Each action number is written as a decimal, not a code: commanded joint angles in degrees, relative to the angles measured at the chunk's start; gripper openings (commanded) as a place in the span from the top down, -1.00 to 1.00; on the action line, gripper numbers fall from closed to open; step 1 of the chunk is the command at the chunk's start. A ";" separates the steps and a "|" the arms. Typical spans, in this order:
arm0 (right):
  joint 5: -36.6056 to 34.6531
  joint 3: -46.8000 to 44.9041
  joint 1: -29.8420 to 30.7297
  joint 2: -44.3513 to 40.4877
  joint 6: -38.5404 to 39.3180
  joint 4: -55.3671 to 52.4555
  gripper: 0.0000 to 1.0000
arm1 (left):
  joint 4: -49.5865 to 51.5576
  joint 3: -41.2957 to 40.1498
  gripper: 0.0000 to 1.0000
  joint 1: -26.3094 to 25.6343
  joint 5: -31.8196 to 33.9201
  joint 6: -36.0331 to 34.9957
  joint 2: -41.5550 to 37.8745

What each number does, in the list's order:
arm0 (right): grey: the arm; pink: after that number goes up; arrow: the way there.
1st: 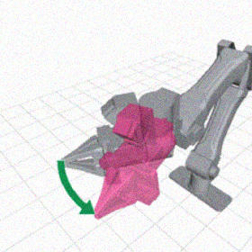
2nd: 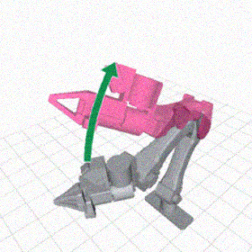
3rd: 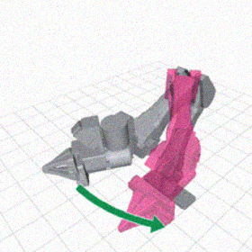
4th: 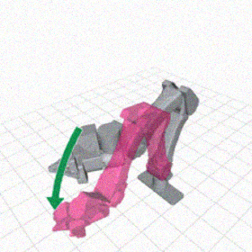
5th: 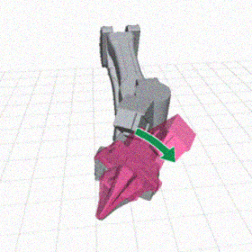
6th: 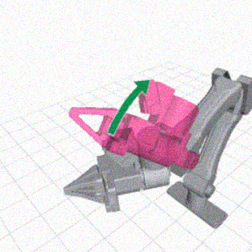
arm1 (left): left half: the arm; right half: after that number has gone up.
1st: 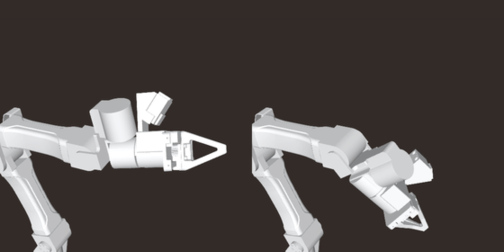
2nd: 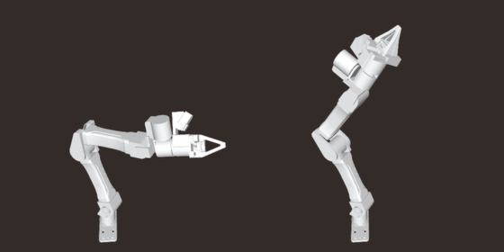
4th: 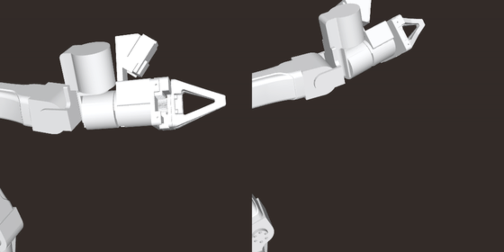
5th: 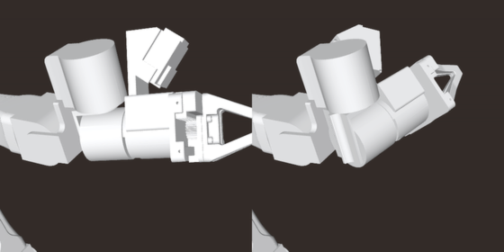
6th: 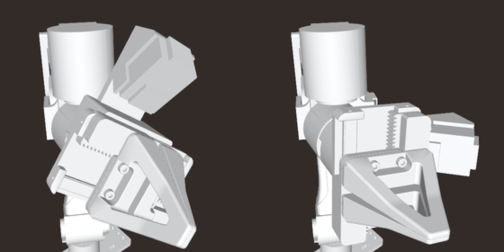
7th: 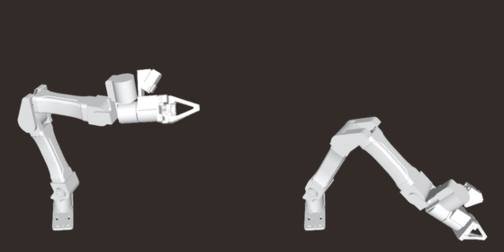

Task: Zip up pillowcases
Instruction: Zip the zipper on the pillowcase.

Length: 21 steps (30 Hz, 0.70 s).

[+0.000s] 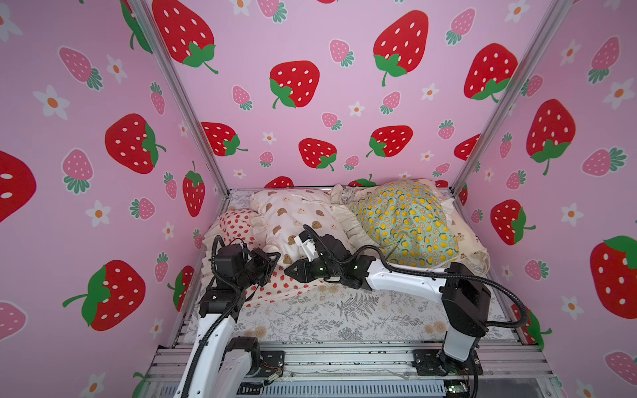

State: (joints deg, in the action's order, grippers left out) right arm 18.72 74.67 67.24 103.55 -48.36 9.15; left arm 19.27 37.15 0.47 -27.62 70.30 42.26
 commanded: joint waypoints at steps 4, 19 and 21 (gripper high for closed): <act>-0.35 1.91 0.38 1.70 0.10 0.54 0.55 | -0.89 1.00 1.00 -0.36 -1.28 0.49 -0.56; -0.59 3.38 0.34 2.47 0.98 0.61 0.66 | -1.07 0.75 1.00 -0.38 -1.46 0.67 -0.43; -0.79 3.37 0.34 2.45 1.07 0.48 0.66 | -1.23 0.65 1.00 -0.38 -1.56 0.69 -0.36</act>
State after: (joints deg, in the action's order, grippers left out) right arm 18.26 76.49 67.24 105.62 -47.70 8.97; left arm 19.16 37.15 0.47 -27.62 70.37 42.26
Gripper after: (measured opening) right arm 0.169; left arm 0.070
